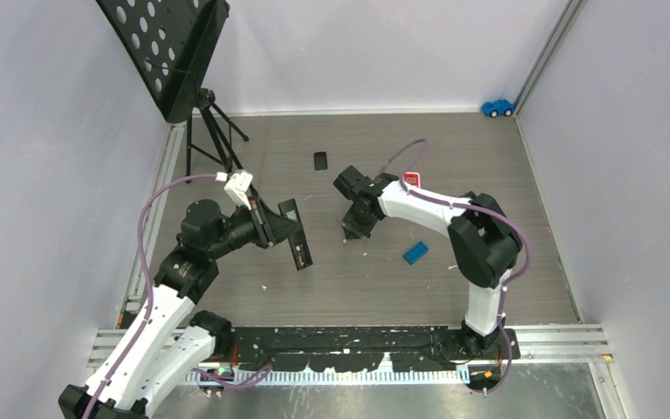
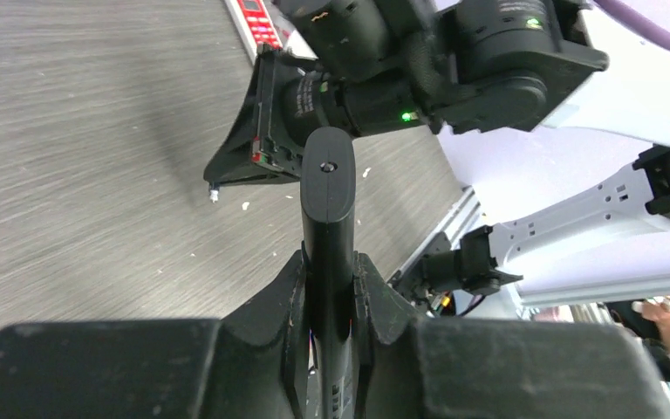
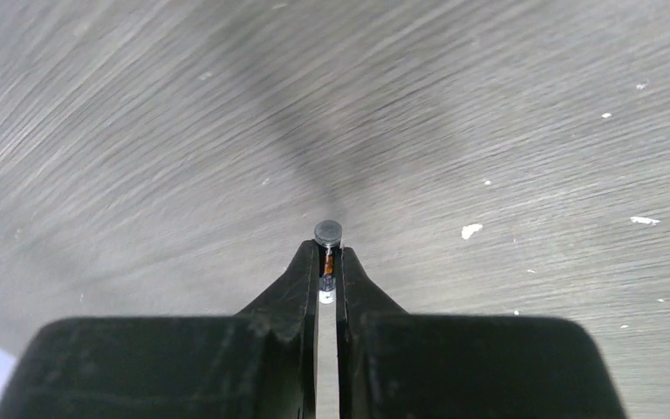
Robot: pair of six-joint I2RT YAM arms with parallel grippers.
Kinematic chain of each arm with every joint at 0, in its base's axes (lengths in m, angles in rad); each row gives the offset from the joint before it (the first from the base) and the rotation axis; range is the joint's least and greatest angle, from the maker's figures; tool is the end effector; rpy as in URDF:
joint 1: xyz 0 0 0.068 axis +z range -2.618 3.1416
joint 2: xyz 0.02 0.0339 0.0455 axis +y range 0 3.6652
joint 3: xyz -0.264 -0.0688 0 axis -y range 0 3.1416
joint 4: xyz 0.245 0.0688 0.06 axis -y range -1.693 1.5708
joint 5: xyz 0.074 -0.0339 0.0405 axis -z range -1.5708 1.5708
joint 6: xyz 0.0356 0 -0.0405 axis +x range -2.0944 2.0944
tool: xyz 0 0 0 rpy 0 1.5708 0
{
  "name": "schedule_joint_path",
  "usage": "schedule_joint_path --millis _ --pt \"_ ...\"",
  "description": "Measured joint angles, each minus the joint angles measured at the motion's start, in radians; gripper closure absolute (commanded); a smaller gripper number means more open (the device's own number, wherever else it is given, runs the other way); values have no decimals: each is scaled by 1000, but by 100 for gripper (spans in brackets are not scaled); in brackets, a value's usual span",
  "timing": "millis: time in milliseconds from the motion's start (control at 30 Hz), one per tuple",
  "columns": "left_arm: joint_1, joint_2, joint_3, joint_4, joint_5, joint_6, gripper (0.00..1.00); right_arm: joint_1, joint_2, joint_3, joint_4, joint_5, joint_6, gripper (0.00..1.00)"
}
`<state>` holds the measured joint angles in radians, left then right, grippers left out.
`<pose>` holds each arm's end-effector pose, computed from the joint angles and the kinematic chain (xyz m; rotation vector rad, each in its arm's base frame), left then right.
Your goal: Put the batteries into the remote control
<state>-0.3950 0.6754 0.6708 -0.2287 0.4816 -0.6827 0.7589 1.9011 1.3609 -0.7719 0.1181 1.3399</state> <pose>0.1431 -0.0775 0.3130 0.0930 1.9426 -1.1766 0.2747 0.2547 0.1830 0.8524 2.7732 0.2418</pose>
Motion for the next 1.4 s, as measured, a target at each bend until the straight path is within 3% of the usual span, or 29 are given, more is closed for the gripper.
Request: schedule_joint_path --millis 400,633,767,1000,1400 --pt "0 252 -6 221 126 -232 100 5 -513 -156 64 10 -446 98" --pt "0 409 -6 288 161 -314 100 12 -675 -157 72 -170 -626 93" --pt "0 447 -6 302 177 -338 100 61 -674 -129 63 -243 -689 93" --pt "0 468 -6 335 215 -369 100 192 -577 1 6 -238 -758 93" --pt "0 473 -6 401 254 -419 100 233 -464 56 -56 -174 -789 90"
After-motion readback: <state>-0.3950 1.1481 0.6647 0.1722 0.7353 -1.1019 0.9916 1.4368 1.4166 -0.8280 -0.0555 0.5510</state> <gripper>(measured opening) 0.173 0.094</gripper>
